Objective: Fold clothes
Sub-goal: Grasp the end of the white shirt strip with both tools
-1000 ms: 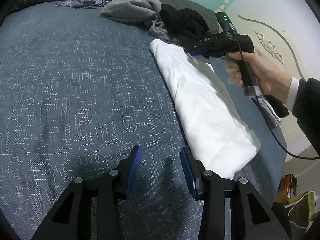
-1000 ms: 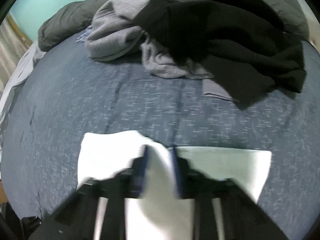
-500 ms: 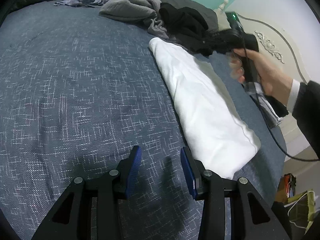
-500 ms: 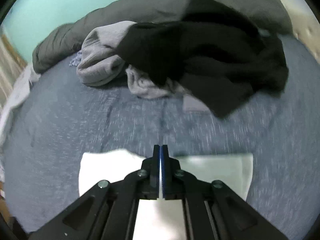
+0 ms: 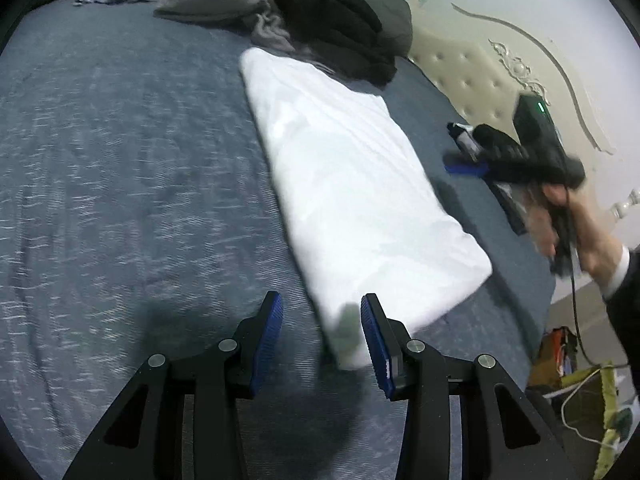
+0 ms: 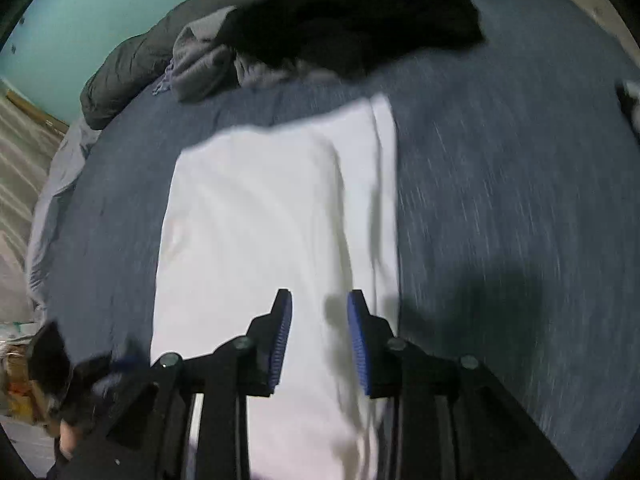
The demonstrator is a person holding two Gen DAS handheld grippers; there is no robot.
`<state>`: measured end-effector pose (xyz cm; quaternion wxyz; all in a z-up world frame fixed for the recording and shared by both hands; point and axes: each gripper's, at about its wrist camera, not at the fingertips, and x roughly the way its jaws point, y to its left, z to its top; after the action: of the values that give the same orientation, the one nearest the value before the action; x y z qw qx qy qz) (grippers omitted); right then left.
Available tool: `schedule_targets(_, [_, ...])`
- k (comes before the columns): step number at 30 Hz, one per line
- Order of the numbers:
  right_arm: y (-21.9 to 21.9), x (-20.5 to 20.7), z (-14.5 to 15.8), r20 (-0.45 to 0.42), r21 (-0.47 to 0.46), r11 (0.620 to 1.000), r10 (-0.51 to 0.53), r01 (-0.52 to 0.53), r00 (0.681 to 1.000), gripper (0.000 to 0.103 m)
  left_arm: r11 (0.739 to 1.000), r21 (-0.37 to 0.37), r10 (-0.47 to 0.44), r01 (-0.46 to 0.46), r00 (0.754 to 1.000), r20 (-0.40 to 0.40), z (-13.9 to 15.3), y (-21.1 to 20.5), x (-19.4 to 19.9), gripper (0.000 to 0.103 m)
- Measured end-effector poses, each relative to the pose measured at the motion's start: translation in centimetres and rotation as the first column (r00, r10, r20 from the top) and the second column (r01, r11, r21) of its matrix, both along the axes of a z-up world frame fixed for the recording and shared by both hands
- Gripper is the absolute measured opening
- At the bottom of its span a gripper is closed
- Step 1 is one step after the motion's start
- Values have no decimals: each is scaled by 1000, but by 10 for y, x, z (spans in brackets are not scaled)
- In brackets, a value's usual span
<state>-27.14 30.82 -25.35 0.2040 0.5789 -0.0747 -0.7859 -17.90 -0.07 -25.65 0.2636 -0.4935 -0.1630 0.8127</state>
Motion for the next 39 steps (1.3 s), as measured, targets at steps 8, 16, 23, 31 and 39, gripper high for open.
schedule_targets(8, [32, 68, -19, 81, -49, 999, 17, -13, 997, 29, 999, 44, -7, 2, 994, 112, -5, 13, -5, 56])
schedule_targets(16, [28, 80, -30, 88, -113, 992, 68, -58, 994, 12, 999, 44, -1, -6, 990, 143, -10, 20, -1, 50])
schedule_targets(23, [29, 84, -25, 40, -139, 988, 79, -72, 996, 3, 999, 33, -18, 13, 991, 134, -4, 16, 5, 32])
schedule_targets(31, [45, 94, -34, 73, -144, 988, 63, -52, 995, 3, 999, 15, -33, 32, 991, 133, -1, 17, 10, 27])
schedule_targets(39, [51, 93, -40, 109, -187, 982, 20, 0, 994, 11, 996, 83, 23, -36, 989, 149, -2, -6, 7, 28])
